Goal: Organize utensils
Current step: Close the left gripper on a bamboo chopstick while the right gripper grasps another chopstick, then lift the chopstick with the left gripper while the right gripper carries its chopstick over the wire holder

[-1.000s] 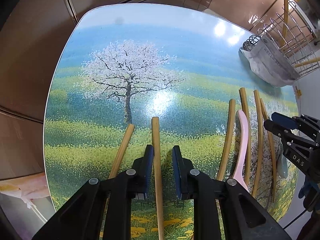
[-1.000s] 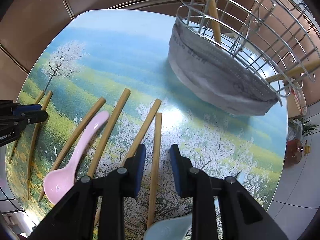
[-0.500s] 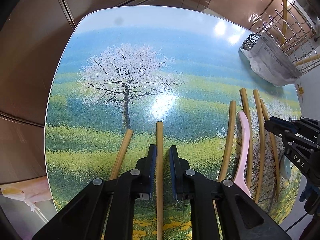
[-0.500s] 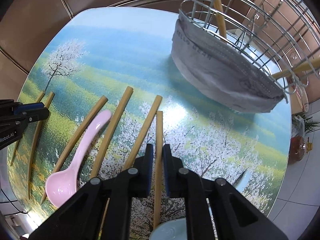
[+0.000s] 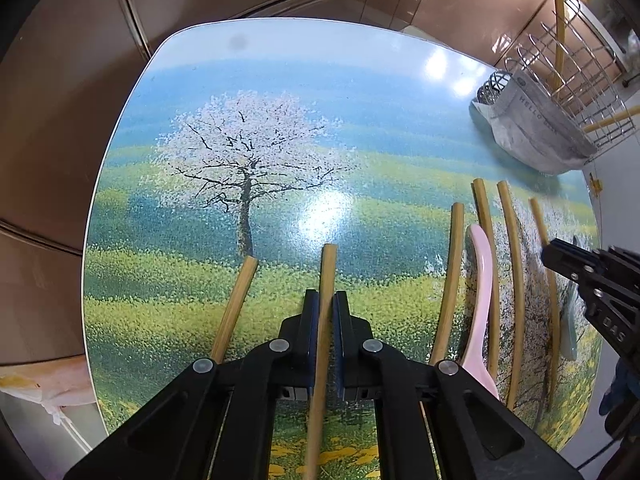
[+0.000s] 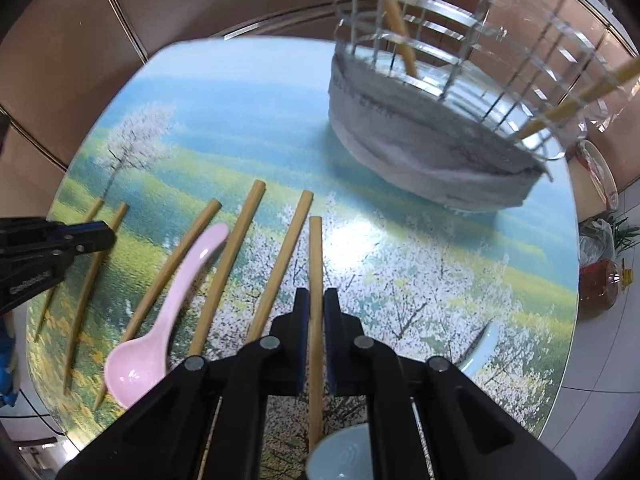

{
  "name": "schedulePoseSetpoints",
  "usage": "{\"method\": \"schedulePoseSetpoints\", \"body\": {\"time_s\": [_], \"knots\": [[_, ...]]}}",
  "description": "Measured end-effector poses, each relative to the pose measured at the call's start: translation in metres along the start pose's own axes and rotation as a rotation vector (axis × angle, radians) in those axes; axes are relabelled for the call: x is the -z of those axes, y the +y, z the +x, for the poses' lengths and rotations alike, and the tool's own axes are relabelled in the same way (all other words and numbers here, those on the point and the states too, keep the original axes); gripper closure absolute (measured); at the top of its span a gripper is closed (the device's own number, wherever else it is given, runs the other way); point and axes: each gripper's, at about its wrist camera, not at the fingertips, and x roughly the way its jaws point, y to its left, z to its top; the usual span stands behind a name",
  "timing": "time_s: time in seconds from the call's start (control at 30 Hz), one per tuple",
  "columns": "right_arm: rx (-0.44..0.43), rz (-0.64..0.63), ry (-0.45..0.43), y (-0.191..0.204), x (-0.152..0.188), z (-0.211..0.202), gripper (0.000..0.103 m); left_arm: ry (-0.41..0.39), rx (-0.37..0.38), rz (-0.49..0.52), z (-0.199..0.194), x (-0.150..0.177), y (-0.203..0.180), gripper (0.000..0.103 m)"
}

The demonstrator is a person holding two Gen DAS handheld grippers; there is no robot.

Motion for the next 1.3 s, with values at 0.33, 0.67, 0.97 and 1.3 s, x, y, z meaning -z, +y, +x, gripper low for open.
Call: {"method": "schedulePoseSetpoints", "body": {"time_s": [0.33,0.67,0.97,1.3], "knots": [[-0.063,0.032,-0.157,-0.012,0.035,-0.06,0.097,-0.069,0.031,-0.014,-0.013,0.023,0.012,0.097],[-0.118,0.074,-0.29,-0.017,0.063,-0.112,0.097,-0.187,0.041,-0.011,-0.067,0.045,0.026,0.097],[-0.156,0.086,-0.396,-0.003,0.079,-0.139,0.097,-0.274,0.092,-0.022,-0.102,0.056,0.027,0.097],[-0.191,0.095,-0.51,-0.001,0.092,-0.178,0.097,-0.378,0.14,0.007,-0.144,0.066,0.015,0.097]]}}
